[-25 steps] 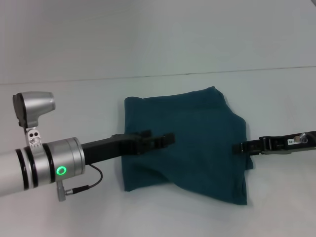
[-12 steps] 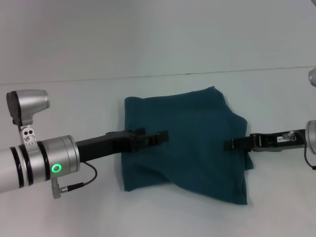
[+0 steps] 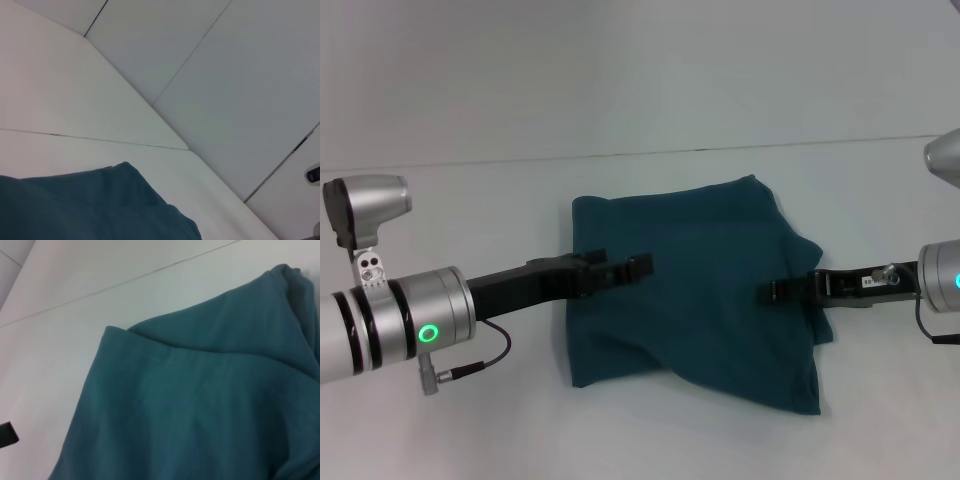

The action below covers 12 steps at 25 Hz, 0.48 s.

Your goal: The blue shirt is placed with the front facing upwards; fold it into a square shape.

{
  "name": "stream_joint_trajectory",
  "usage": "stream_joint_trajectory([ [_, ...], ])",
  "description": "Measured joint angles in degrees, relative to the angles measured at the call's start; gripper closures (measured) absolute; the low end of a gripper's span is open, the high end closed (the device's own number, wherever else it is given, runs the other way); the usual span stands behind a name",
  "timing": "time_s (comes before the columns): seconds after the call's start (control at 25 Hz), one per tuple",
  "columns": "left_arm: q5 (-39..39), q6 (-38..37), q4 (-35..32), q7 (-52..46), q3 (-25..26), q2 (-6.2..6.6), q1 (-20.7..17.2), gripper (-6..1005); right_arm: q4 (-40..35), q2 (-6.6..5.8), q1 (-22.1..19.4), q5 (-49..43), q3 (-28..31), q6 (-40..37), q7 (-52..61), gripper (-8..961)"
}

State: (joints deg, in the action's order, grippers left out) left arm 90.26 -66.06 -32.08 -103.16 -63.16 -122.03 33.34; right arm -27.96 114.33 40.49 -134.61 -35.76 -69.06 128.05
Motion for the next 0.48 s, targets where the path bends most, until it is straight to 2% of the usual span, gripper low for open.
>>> stream_joint_trajectory([
  [0.48, 0.00, 0.56, 0.17, 0.07, 0.06, -0.08, 0.10, 35, -0.04, 0.14, -0.18, 1.35, -0.23, -2.24, -0.01, 193],
])
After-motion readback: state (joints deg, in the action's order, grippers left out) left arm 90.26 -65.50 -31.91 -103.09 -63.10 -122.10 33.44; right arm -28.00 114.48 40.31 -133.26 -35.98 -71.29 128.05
